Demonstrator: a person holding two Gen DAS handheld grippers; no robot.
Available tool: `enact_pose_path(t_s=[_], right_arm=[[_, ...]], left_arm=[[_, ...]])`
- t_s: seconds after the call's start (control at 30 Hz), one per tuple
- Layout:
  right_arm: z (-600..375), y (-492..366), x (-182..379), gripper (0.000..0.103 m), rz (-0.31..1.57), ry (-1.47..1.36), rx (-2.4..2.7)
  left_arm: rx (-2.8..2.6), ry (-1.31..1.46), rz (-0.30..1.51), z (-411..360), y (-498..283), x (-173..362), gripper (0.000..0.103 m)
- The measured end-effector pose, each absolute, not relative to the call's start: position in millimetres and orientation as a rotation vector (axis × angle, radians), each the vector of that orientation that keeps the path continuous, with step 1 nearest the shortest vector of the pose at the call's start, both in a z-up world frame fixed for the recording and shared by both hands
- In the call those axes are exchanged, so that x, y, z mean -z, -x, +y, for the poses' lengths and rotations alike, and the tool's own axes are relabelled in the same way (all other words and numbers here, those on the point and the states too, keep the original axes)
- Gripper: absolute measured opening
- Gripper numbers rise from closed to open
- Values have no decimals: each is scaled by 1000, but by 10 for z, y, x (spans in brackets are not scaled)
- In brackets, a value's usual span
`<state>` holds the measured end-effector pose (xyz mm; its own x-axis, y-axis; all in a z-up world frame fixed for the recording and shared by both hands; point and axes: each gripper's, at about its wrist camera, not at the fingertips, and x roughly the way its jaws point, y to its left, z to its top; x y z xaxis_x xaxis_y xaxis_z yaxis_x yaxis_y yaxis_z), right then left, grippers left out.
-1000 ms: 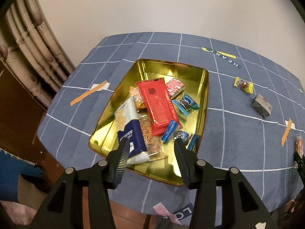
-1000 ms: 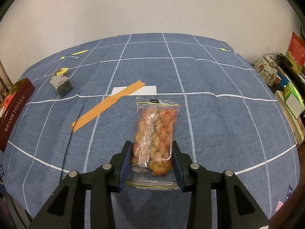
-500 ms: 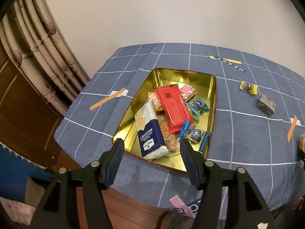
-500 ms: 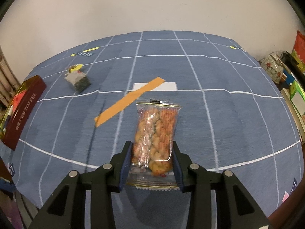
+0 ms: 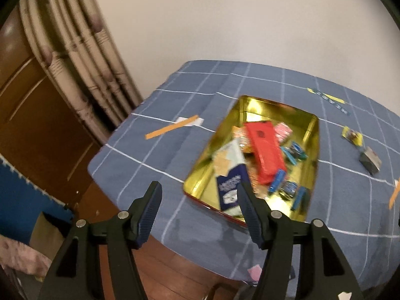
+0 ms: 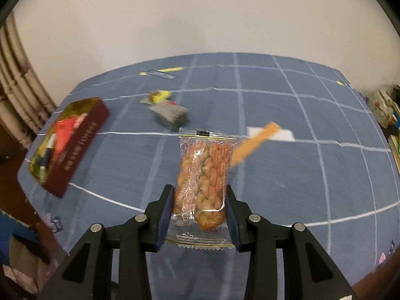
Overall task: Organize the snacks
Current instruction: 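Carry the peanut-brittle bag into the tin and open the right gripper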
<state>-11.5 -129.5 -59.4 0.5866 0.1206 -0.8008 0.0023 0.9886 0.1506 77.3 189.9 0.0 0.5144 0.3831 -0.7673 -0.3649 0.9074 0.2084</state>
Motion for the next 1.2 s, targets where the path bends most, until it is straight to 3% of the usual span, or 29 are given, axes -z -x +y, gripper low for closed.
enact_pose_path(t_s=[0.53,1.2], right_arm=[[354,-717,-50,40,915,-94,-439],[1601,-1910,636,40,1103,43,-499]], left_arm=[[-588,5,921,2251,-783,70,66],[-583,-18,912,2232,-825,92,73]])
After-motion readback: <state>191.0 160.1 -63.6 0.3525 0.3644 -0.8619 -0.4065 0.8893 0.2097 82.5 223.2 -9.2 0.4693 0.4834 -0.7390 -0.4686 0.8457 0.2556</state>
